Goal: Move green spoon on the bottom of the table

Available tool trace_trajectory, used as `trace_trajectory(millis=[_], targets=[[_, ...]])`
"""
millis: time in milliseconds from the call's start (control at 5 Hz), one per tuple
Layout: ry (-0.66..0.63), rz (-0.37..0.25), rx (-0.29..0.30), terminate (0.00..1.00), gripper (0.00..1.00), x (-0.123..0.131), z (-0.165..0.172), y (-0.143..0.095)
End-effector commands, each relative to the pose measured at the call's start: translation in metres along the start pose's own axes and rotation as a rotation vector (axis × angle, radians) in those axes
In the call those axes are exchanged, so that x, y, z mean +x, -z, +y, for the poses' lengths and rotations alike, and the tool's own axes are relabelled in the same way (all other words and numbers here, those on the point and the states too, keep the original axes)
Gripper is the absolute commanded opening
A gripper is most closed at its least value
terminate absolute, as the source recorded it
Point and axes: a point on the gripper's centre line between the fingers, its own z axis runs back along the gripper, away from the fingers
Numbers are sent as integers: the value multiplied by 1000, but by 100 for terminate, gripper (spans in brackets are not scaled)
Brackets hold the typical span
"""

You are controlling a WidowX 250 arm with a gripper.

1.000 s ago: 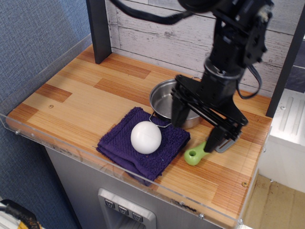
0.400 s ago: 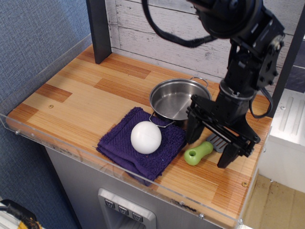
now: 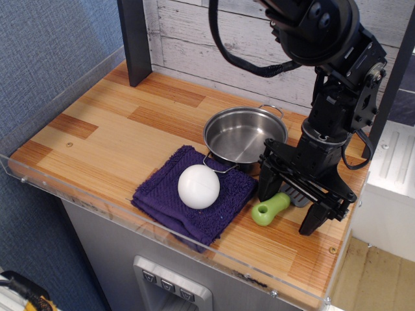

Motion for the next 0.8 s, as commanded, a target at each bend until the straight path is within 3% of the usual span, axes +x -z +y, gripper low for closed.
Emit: trace_trajectory(millis=[0, 400, 600], targets=[[-18, -52, 4, 0, 0, 1, -1, -14], [-20, -56, 14, 0, 0, -1, -8, -25], [-52, -107, 50, 0, 0, -7, -17, -64]])
